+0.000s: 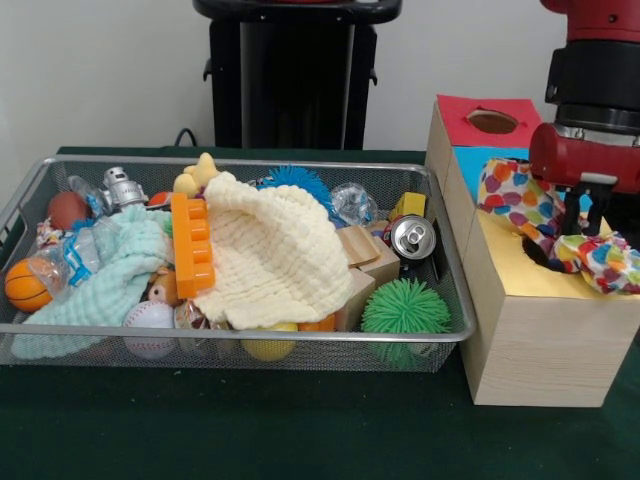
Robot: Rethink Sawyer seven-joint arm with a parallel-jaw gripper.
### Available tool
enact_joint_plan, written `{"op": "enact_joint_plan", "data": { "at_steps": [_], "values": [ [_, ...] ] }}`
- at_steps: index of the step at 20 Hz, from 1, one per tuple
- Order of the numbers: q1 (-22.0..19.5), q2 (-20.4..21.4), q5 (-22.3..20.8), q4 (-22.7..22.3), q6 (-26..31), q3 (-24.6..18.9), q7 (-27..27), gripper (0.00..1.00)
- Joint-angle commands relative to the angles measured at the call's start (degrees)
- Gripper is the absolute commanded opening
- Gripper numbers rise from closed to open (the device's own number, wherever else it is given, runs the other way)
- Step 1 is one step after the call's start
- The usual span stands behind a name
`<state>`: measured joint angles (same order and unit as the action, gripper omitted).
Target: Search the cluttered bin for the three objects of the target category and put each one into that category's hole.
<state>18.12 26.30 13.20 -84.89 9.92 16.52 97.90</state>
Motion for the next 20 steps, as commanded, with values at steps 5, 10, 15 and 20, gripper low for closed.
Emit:
{"op": "enact_joint_plan", "data": {
  "at_steps": [5, 10, 15, 20],
  "values": [
    [-0.6, -7.5, -4.9, -2.5, -11.1, -4.1, 9.0, 0.00],
    [-0.3, -8.6, -4.7, -2.0, -11.6, -2.7, 9.2, 0.00],
    [-0.5, -9.1, -3.0, -2.1, -7.7, -2.3, 9.2, 0.00],
    [0.3, -9.5, -1.2, -1.7, -1.6, -1.2, 9.7, 0.00]
  ]
}}
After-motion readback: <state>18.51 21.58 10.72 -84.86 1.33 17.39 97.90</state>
